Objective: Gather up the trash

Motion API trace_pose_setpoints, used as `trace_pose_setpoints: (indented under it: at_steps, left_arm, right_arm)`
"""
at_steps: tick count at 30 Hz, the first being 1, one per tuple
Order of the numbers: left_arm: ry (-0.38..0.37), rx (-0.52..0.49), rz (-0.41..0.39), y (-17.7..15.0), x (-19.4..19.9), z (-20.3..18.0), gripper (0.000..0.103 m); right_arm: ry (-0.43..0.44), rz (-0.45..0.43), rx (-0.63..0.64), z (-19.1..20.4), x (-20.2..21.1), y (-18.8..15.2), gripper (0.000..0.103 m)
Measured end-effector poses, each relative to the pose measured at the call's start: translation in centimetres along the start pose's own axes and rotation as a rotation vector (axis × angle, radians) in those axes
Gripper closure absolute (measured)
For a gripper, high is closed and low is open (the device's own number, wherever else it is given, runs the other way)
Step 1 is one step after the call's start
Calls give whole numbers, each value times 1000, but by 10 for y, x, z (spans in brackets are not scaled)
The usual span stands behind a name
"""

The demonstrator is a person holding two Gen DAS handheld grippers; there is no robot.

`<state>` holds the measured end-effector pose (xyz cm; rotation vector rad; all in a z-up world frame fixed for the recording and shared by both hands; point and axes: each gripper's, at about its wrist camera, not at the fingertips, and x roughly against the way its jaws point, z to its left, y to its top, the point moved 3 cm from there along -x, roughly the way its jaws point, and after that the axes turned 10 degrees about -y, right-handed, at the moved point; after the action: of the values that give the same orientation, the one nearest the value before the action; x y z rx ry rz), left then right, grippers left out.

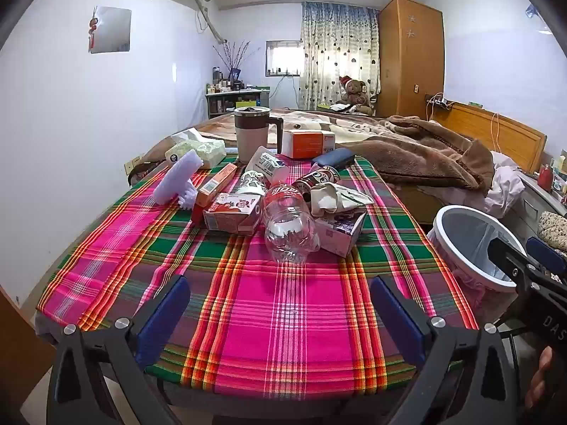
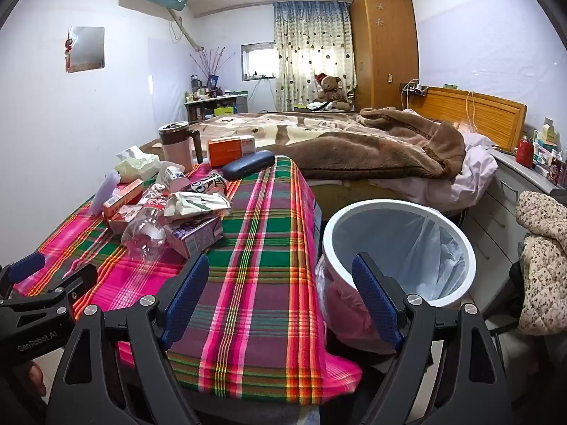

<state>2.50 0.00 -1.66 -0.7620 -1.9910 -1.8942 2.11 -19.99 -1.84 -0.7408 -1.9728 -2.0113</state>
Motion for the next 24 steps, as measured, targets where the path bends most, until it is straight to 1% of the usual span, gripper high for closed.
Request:
trace_pose_setpoints:
  at_steps: [11, 24]
  left_arm:
    - [1, 0, -6, 0, -2, -4, 0]
    - [-3, 6, -6, 1, 0, 3, 0]
  right_arm:
    - [-1, -1, 0, 0, 0, 0, 19]
    - [-1, 0, 1, 1, 0, 0, 19]
